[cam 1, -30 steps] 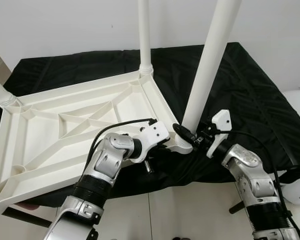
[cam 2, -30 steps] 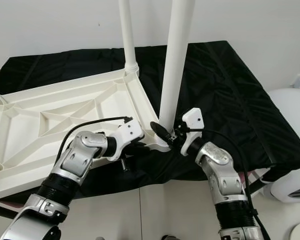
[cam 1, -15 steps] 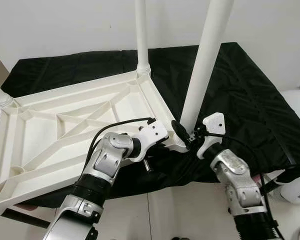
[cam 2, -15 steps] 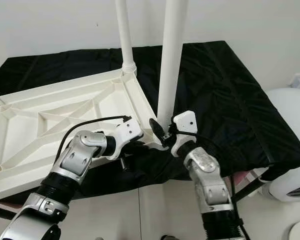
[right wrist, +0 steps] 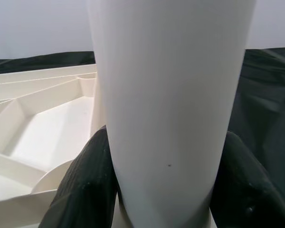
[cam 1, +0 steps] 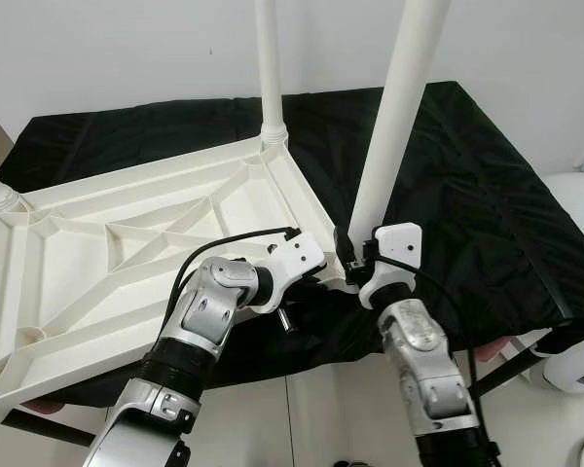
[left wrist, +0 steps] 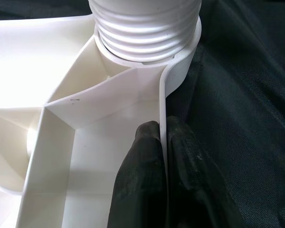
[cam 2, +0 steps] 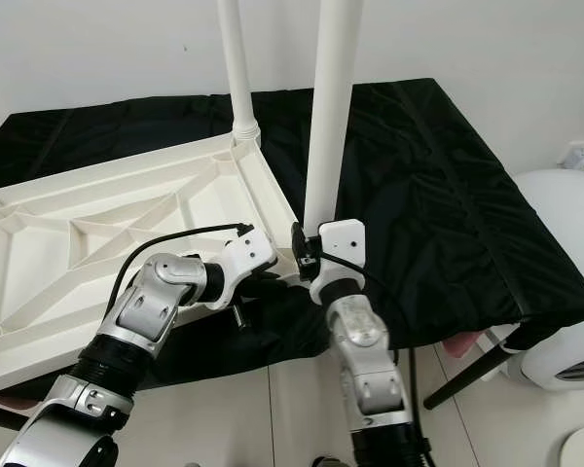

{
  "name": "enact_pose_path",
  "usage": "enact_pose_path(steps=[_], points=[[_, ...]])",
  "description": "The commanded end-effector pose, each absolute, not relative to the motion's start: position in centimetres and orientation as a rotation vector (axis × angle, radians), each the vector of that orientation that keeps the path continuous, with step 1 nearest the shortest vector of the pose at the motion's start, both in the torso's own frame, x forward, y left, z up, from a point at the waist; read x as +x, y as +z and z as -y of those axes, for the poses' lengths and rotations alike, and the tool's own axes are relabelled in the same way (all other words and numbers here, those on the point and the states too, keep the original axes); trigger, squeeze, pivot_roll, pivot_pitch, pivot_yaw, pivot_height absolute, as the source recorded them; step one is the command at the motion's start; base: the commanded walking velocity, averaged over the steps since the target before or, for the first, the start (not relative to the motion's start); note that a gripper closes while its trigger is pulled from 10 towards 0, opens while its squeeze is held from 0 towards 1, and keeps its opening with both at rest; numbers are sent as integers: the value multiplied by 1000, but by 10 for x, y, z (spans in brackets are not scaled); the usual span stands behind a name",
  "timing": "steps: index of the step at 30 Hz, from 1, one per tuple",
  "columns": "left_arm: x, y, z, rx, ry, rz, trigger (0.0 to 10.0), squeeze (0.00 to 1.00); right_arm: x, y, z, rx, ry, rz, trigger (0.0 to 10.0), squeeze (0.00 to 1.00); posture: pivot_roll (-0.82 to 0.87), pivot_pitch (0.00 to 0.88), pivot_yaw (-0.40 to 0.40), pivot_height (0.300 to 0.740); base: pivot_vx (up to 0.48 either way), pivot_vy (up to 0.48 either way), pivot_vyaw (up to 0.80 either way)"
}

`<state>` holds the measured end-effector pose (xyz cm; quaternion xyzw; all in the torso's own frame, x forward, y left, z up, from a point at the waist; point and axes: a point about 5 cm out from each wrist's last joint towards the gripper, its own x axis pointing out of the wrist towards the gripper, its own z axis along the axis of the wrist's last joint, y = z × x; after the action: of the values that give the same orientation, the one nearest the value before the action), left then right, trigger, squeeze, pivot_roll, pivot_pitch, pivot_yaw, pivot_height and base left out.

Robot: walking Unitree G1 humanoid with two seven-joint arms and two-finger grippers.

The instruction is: Building children table

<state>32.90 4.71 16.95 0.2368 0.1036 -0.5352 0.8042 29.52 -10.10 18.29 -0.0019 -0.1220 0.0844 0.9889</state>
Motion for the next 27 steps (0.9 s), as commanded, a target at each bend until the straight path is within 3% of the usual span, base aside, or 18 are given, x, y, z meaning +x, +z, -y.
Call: enact_pose_path(steps=[1,14,15,27], points=[[336,171,-46,500,-975,-154,10000,0,294,167,93,8,159,161,10000,0,-132,120,77,740,0,0,0],[334,170,-47,502,-975,-154,10000,0,290,163,89,20,9,144,10000,16,-128,108,75,740,0,0,0],[334,170,-47,502,-976,-154,10000,0,290,164,90,31,26,147,10000,1000,-128,108,75,740,0,0,0],[333,170,-45,505,-985,-153,10000,0,291,170,93,56,121,201,10000,1000,-134,99,78,740,0,0,0]])
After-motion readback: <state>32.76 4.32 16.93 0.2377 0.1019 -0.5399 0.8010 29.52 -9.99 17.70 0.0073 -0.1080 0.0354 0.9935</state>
